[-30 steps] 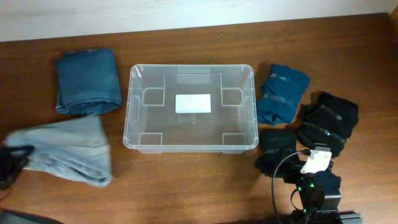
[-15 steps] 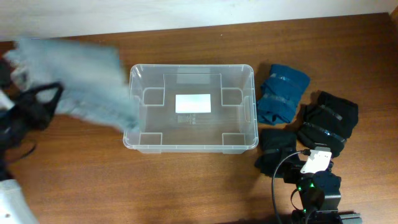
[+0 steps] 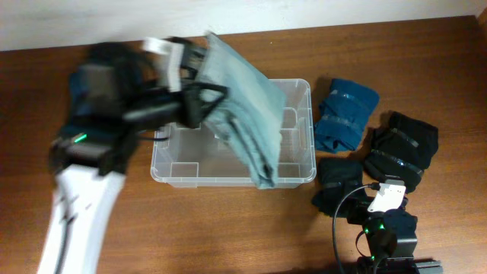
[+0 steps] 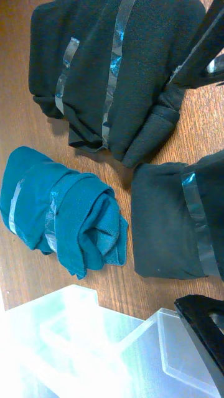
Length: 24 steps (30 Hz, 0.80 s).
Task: Pack container
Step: 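Lift the light-blue jeans with the left gripper and lower into bin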
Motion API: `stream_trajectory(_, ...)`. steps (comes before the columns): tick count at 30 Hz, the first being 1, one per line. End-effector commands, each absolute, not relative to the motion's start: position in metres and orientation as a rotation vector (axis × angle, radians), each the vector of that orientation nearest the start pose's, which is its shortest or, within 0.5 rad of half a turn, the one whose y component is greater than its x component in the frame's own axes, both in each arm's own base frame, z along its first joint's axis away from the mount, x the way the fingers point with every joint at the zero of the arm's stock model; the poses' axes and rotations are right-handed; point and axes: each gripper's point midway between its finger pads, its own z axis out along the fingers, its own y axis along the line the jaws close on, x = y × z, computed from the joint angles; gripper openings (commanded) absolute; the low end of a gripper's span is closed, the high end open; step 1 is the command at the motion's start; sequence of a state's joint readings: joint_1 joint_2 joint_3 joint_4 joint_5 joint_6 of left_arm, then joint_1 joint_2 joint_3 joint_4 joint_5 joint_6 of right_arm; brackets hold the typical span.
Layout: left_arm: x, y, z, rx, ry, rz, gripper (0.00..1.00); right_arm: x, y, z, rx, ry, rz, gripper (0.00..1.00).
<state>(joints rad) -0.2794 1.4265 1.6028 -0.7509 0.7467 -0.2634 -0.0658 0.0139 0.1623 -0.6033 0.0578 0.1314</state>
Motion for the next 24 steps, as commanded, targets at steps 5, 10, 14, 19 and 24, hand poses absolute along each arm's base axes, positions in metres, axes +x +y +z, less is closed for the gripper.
stream_trajectory(5, 0.361, -0.273, 0.313, 0.361, 2.291, -0.94, 0.0, 0.209, -0.025, 0.103, 0.242, 2.008, -0.02, 0.99)
stream_trajectory(10, 0.367, -0.295, 0.288, 0.381, 2.321, -0.855, 0.0, 0.209, -0.025, 0.103, 0.242, 2.008, -0.02, 0.98)
stream_trajectory(14, 0.373, -0.3, 0.286, 0.366, 2.302, -0.804, 0.0, 0.209, -0.025, 0.103, 0.242, 2.008, -0.02, 0.98)
stream_trajectory(19, 0.381, -0.3, 0.3, 0.313, 2.249, -0.83, 0.0, 0.209, -0.025, 0.103, 0.242, 2.008, -0.02, 0.98)
stream_trajectory(24, 0.387, -0.304, 0.323, 0.295, 2.161, -0.889, 0.0, 0.209, -0.025, 0.103, 0.242, 2.008, -0.02, 0.98)
